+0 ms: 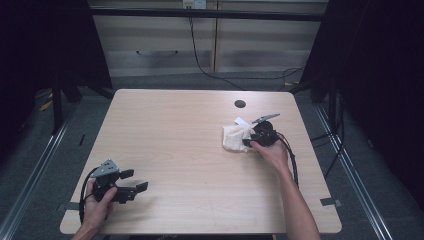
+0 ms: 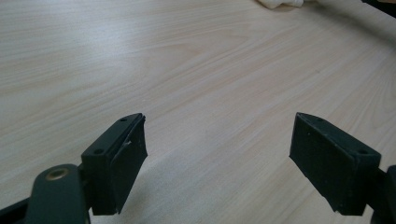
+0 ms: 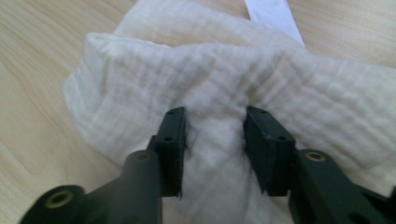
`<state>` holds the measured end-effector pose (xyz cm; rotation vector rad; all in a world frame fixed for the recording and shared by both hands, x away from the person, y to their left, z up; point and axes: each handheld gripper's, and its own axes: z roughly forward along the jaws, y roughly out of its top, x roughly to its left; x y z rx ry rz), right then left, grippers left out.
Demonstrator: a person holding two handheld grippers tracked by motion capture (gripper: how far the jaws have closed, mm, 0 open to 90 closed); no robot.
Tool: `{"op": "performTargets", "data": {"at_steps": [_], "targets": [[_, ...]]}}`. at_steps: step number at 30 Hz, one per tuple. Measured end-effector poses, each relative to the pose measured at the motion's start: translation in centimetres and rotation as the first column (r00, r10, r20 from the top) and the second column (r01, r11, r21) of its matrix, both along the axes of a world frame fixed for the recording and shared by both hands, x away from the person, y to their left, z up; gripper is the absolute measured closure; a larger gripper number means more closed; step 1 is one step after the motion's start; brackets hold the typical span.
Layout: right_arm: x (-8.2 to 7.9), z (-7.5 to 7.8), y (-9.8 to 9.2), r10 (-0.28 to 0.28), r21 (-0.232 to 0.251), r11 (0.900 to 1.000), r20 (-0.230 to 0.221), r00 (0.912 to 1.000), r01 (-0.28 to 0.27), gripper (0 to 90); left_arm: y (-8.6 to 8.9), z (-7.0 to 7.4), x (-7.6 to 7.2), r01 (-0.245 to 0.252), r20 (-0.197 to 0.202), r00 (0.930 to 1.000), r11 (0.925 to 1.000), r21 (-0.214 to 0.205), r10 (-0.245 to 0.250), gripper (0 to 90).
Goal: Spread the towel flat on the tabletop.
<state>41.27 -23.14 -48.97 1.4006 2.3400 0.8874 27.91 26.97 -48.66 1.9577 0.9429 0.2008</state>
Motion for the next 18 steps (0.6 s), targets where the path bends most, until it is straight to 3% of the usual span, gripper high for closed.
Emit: {"op": "performTargets", "data": {"at_steps": [5,7,18], "targets": [[-0.4,-0.1,0.0,-0.006,-0.011,0.9999,0.000,1.0000,0.006,71.1,-0.1,0.0,0.0,0.003,0.000,1.0000,1.0000,-0.001,-0.003,18.3],[-0.8,-0.3,-0.2,0.001,0.030,0.9996,-0.003,1.0000,-0.001,77.0,-0.1,0.0,0.0,0.004,0.002,1.0000,1.0000,-0.002,-0.004,18.3],[-2.8,-0.5,0.8,0.061,0.065,0.9960,0.006,0.9981,-0.062,79.8,-0.2,0.0,0.0,0.005,-0.003,1.0000,1.0000,0.003,-0.005,18.3]]}}
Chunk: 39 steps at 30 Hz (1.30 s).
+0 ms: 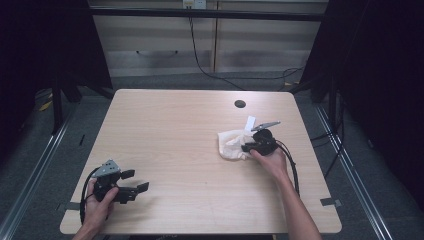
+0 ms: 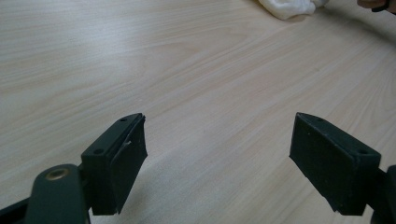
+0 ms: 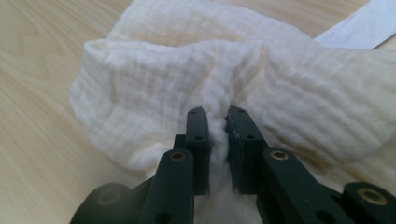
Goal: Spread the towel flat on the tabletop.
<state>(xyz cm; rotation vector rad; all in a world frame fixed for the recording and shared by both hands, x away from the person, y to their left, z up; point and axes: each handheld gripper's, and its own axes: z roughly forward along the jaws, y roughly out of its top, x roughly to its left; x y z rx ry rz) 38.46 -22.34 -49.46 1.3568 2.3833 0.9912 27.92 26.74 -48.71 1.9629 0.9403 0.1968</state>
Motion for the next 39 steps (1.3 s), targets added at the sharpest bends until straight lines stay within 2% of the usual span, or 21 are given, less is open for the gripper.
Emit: {"op": "performTargets", "data": {"at_steps": [8,10,17,20,21,25,26,34,39], "targets": [[-1.5,-0.1,1.5,0.045,0.019,0.9988,0.008,0.9990,-0.045,80.3,0.0,0.0,0.0,-0.004,0.000,1.0000,1.0000,0.005,0.004,18.4],[-2.1,-0.2,2.1,0.059,0.029,0.9978,0.022,0.9980,-0.059,80.2,0.0,0.0,0.0,-0.005,-0.001,1.0000,1.0000,0.003,0.005,18.4],[-3.7,-0.3,3.9,0.111,0.046,0.9926,0.027,0.9934,-0.112,80.3,0.0,0.0,0.0,-0.007,0.000,1.0000,1.0000,0.003,0.007,18.4],[-4.0,-0.3,4.3,0.118,0.059,0.9911,0.019,0.9928,-0.119,80.3,0.0,0.0,0.0,-0.009,0.001,1.0000,0.9999,0.005,0.009,18.4],[-4.3,-0.3,4.7,0.138,0.059,0.9884,0.022,0.9901,-0.140,80.3,0.0,0.0,0.0,-0.011,0.000,0.9999,0.9999,0.003,0.011,18.4],[-4.8,-0.3,5.3,0.157,0.053,0.9860,0.019,0.9874,-0.158,80.4,0.1,0.0,0.0,-0.011,0.000,0.9999,0.9999,0.009,0.011,18.4],[-5.1,-0.4,5.8,0.176,0.066,0.9821,0.023,0.9842,-0.177,80.5,0.1,0.0,0.1,-0.012,0.001,0.9999,0.9999,0.011,0.012,18.4],[-6.6,-0.4,7.3,0.228,0.073,0.9707,0.025,0.9734,-0.229,80.6,0.0,0.0,0.0,-0.012,-0.002,0.9999,0.9999,0.005,0.012,18.4],[-7.3,-0.5,7.9,0.252,0.084,0.9637,0.032,0.9673,-0.253,80.6,-0.2,-0.1,0.2,-0.045,-0.013,0.9989,0.9990,-0.004,0.045,20.7]]}}
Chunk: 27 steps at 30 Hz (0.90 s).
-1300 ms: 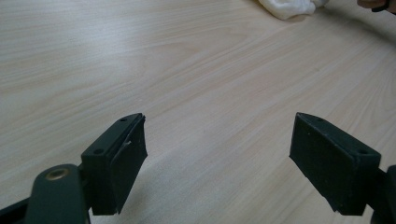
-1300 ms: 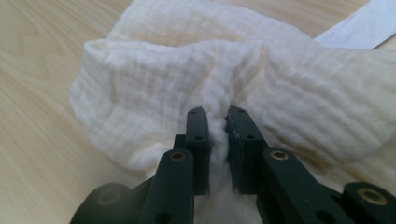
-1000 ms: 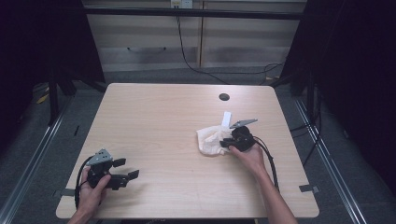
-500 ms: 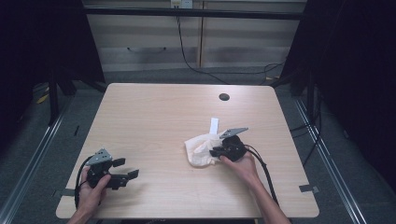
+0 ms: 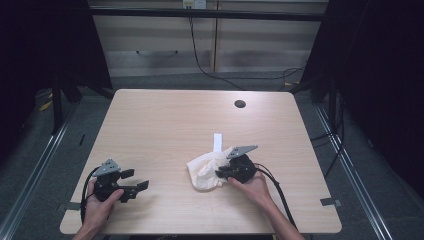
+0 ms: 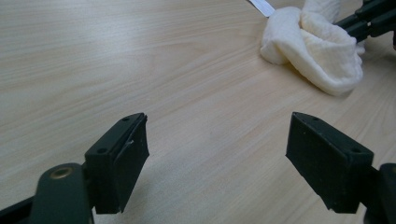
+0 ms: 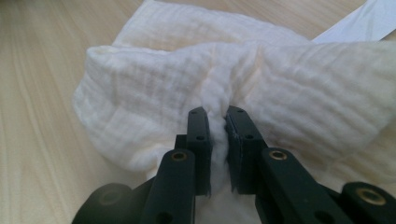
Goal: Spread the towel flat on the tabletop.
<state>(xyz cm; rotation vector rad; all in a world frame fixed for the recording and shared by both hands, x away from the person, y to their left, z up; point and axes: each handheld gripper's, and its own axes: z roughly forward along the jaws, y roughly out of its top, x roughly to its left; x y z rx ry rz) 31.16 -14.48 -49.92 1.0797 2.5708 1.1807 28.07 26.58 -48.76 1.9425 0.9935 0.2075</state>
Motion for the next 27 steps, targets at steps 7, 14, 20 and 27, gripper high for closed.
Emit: {"op": "performTargets", "data": {"at_steps": [7,14,20,27], "targets": [[-1.1,-0.1,1.0,0.046,0.010,0.9989,0.010,0.9989,-0.046,80.6,-0.4,0.1,0.0,0.012,0.000,0.9999,0.9999,0.002,-0.012,20.8],[-2.7,0.0,2.5,0.120,0.020,0.9926,-0.001,0.9928,-0.120,79.0,-1.5,0.5,0.1,0.037,0.002,0.9993,0.9993,-0.003,-0.037,26.3],[-3.0,0.9,2.5,0.115,0.017,0.9933,-0.025,0.9931,-0.114,61.1,-3.7,1.3,0.5,0.099,0.017,0.9949,0.9949,0.022,-0.099,32.0],[-2.6,3.0,0.5,0.042,0.044,0.9981,0.027,0.9987,-0.043,56.2,-6.2,1.9,2.4,0.159,0.004,0.9872,0.9872,-0.003,-0.159,42.2]]}}
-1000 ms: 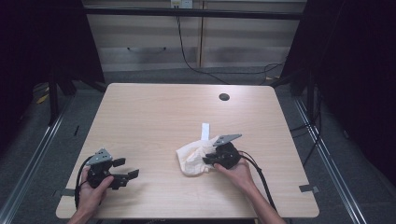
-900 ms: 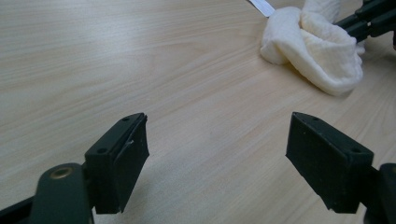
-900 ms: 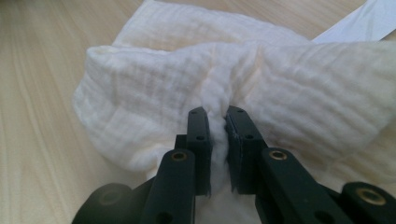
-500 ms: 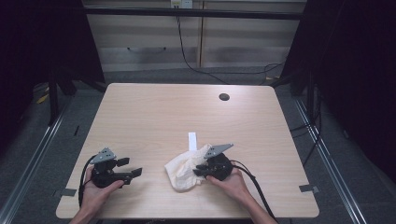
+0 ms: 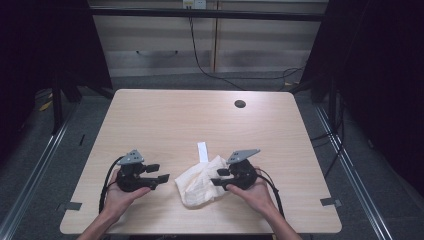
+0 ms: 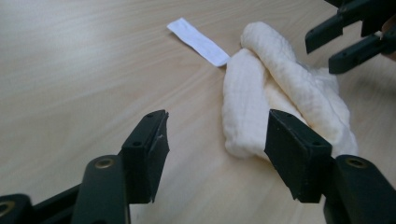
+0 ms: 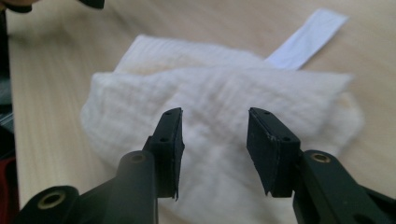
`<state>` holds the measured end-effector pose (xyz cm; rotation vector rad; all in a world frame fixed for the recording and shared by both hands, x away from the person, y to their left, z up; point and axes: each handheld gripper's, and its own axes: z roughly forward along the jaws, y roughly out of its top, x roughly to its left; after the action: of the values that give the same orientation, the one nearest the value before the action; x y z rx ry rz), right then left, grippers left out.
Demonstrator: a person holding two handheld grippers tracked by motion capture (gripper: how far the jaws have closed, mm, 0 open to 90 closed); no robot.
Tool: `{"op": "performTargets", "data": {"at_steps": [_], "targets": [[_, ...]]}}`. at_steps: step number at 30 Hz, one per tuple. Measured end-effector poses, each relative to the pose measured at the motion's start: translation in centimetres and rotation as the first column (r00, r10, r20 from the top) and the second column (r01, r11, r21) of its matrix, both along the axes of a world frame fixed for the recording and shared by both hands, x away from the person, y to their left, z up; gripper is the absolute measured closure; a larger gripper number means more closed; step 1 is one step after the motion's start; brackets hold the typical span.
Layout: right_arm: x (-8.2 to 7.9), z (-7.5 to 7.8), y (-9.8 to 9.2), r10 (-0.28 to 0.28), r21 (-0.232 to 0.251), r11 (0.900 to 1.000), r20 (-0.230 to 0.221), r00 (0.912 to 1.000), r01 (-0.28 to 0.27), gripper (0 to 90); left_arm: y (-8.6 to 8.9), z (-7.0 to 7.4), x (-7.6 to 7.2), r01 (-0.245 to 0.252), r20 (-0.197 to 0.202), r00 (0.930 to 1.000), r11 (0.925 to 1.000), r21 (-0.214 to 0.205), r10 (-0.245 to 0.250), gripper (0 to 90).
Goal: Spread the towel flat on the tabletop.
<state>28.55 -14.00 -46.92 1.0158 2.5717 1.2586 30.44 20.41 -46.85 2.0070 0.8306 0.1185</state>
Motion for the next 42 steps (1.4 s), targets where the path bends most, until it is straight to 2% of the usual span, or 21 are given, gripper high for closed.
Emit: {"op": "performTargets", "data": {"at_steps": [1,2,3,4,5,6,7,8,12,13,15,16,20,21,22,25,31,32,36,39,42], "targets": [[1.0,0.8,-0.8,-0.035,0.000,0.9994,0.025,0.9991,0.035,56.3,-0.5,0.1,0.5,0.003,-0.007,1.0000,1.0000,-0.009,-0.003,42.6],[1.0,0.8,-0.8,-0.035,0.000,0.9994,0.025,0.9991,0.035,56.3,-0.8,0.1,0.8,0.001,-0.008,1.0000,0.9999,-0.012,-0.001,42.6],[2.3,1.1,-1.3,-0.063,0.011,0.9980,0.033,0.9974,0.063,56.0,-1.6,-0.1,1.4,0.009,-0.003,1.0000,0.9998,-0.016,-0.009,46.3],[2.3,1.1,-1.3,-0.063,0.011,0.9980,0.033,0.9974,0.063,56.0,-1.6,-0.1,1.4,0.009,-0.003,1.0000,0.9998,-0.016,-0.009,47.5],[2.8,1.2,-1.4,-0.070,0.016,0.9975,0.032,0.9971,0.069,55.9,-2.1,-0.3,1.7,0.021,-0.008,0.9998,0.9998,-0.006,-0.021,47.5],[4.1,1.1,-1.4,-0.083,0.027,0.9962,0.032,0.9960,0.083,54.3,-3.0,-0.7,1.9,0.044,-0.005,0.9990,0.9990,0.011,-0.044,50.6],[4.1,1.1,-1.4,-0.083,0.027,0.9962,0.032,0.9960,0.083,54.3,-3.0,-0.7,1.9,0.044,-0.005,0.9990,0.9990,0.011,-0.044,50.8],[5.0,0.8,-1.0,-0.087,0.021,0.9960,0.026,0.9959,0.087,53.3,-3.5,-0.9,2.1,0.054,-0.010,0.9985,0.9984,0.017,-0.054,50.9],[6.0,-0.5,-0.2,-0.081,0.018,0.9966,-0.003,0.9967,0.081,52.4,-4.5,-1.7,2.1,0.088,-0.026,0.9959,0.9959,0.023,-0.087,48.1],[6.0,-0.9,0.0,-0.079,0.008,0.9968,-0.009,0.9969,0.079,52.0,-4.8,-2.2,2.0,0.092,-0.030,0.9955,0.9947,0.046,-0.090,47.2],[6.0,-1.7,0.2,-0.074,0.008,0.9972,-0.024,0.9969,0.075,53.6,-4.8,-2.4,2.0,0.094,-0.038,0.9950,0.9944,0.049,-0.092,46.9],[5.9,-2.0,0.2,-0.071,0.010,0.9974,-0.029,0.9971,0.071,59.2,-5.1,-2.7,2.0,0.099,-0.039,0.9946,0.9933,0.061,-0.096,50.1],[5.4,-2.3,-0.1,-0.069,0.007,0.9976,-0.028,0.9972,0.069,82.4,-5.7,-3.3,1.7,0.148,-0.055,0.9881,0.9853,0.085,-0.144,68.8],[5.4,-2.3,-0.1,-0.069,0.007,0.9976,-0.028,0.9972,0.069,82.4,-5.7,-3.3,1.7,0.148,-0.055,0.9881,0.9853,0.085,-0.144,74.2],[5.2,-1.9,-0.4,-0.076,0.013,0.9970,-0.012,0.9970,0.076,88.2,-5.9,-3.4,1.6,0.164,-0.057,0.9856,0.9829,0.084,-0.159,78.9],[4.8,-1.2,-0.8,-0.084,0.005,0.9965,0.007,0.9964,0.084,89.3,-5.9,-3.2,1.4,0.165,-0.056,0.9854,0.9820,0.091,-0.161,85.7],[3.7,0.0,-2.2,-0.092,-0.002,0.9958,0.045,0.9948,0.092,89.5,-5.1,-2.6,1.1,0.139,-0.039,0.9899,0.9869,0.082,-0.136,87.3],[3.1,0.6,-3.1,-0.100,0.002,0.9949,0.064,0.9929,0.101,89.5,-4.5,-2.4,1.0,0.123,-0.029,0.9923,0.9890,0.082,-0.121,87.5],[2.0,1.0,-4.7,-0.129,0.005,0.9916,0.080,0.9884,0.129,89.5,-3.2,-2.1,0.4,0.101,-0.016,0.9949,0.9912,0.086,-0.100,87.7],[1.5,1.1,-5.5,-0.142,0.007,0.9899,0.086,0.9862,0.142,89.5,-2.7,-1.8,0.1,0.091,-0.007,0.9959,0.9923,0.084,-0.091,87.7],[0.9,1.7,-6.7,-0.172,0.019,0.9851,0.101,0.9799,0.171,89.5,-2.3,-1.1,-0.3,0.075,0.010,0.9971,0.9949,0.068,-0.075,87.7]]}}
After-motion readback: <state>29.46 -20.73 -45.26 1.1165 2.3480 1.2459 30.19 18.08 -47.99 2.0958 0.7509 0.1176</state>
